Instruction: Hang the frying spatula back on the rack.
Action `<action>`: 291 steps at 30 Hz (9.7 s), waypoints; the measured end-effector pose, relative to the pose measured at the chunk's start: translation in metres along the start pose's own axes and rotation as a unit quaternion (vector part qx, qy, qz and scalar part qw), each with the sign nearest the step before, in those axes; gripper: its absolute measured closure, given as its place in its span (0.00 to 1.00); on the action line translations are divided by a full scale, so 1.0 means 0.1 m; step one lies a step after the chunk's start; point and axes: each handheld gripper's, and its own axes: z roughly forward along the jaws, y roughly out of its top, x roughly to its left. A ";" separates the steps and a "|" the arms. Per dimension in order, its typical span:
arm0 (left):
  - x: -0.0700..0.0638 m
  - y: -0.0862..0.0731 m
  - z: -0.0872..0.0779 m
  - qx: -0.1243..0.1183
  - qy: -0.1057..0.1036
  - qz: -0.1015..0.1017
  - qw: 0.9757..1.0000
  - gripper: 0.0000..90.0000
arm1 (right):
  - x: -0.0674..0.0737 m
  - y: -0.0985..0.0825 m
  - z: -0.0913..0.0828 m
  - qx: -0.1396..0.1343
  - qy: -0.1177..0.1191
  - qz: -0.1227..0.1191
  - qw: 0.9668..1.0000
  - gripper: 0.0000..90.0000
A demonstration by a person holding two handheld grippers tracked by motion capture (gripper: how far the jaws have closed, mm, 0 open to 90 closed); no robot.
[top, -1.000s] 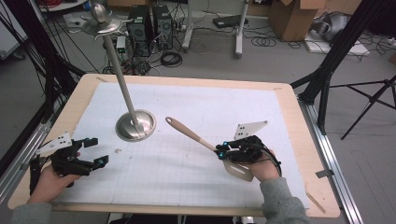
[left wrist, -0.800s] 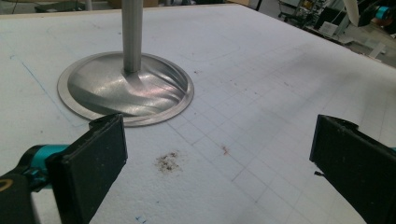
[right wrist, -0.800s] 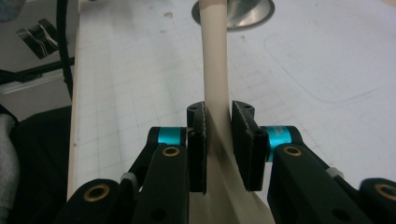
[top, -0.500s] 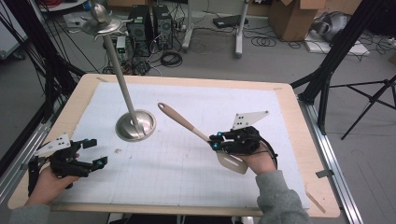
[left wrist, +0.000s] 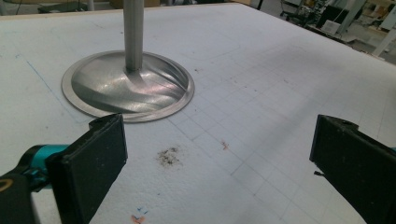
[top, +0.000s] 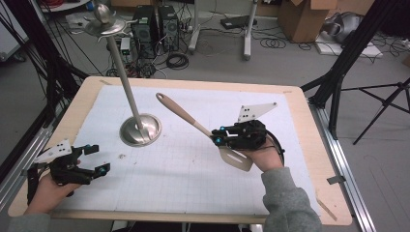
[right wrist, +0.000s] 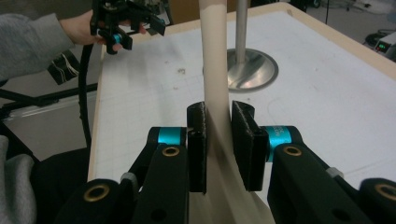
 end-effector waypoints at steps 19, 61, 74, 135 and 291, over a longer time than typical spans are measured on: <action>-0.07 -0.03 -0.06 0.002 -0.002 -0.002 1.000 0.05 | -0.03 0.38 0.01 -0.043 0.016 0.000 0.999 0.85; -0.03 -0.08 -0.18 -0.016 0.006 -0.021 1.000 0.05 | -0.17 1.01 0.11 -0.092 0.026 0.023 0.995 0.85; -0.03 -0.11 -0.23 -0.016 0.011 -0.024 1.000 0.05 | -0.18 1.13 0.21 -0.077 0.029 0.018 0.996 0.85; -0.03 -0.17 -0.32 -0.008 0.019 -0.031 0.999 0.05 | -0.08 1.29 0.66 -0.007 -0.066 -0.055 0.996 0.86; 0.06 0.08 0.10 -0.055 0.004 -0.011 0.998 0.05 | -0.11 -0.84 -0.34 -0.094 -0.199 0.073 0.973 0.16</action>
